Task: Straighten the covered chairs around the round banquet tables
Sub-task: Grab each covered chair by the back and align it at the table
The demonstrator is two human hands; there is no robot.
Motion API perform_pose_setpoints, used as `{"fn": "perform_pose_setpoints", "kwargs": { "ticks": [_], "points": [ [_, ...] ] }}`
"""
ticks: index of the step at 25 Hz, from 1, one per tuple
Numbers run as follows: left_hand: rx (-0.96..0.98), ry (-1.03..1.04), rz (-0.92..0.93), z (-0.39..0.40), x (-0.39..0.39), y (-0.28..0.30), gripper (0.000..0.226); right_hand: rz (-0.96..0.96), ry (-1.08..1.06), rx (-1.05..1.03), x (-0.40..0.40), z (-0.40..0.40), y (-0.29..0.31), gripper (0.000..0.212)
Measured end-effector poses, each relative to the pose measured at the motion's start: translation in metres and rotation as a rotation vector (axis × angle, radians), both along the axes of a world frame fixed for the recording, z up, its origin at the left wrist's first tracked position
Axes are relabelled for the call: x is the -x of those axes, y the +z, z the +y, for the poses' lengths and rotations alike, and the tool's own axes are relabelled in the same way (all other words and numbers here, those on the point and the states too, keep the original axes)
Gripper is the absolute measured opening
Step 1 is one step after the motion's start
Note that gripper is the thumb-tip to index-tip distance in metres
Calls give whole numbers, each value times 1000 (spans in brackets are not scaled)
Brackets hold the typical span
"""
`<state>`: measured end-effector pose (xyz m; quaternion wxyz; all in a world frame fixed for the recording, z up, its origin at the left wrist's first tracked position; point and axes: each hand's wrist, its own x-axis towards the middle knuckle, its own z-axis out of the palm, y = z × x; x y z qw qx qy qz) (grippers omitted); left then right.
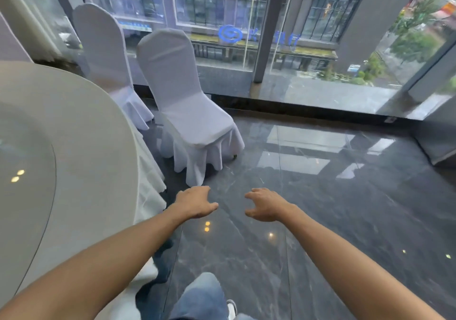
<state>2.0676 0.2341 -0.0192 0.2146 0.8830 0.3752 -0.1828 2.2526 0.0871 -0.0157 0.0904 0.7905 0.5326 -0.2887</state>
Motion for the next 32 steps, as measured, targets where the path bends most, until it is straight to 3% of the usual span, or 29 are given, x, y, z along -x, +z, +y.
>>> {"fn": "perform_pose_setpoints", "kwargs": {
  "ticks": [7, 15, 20, 26, 32],
  "points": [
    [24, 84, -11, 160, -164, -25, 36, 17, 115, 67, -174, 174, -1, 61],
    [-7, 206, -46, 348, -346, -8, 54, 11, 185, 76, -359, 375, 13, 60],
    [-79, 300, -64, 450, -447, -10, 58, -17, 365, -24, -472, 499, 2, 58],
    [-159, 591, -67, 543, -554, -11, 73, -82, 618, -214, -596, 642, 9, 62],
    [-155, 861, -88, 605, -596, 5, 73, -22, 841, -255, -647, 771, 21, 71]
  ]
}}
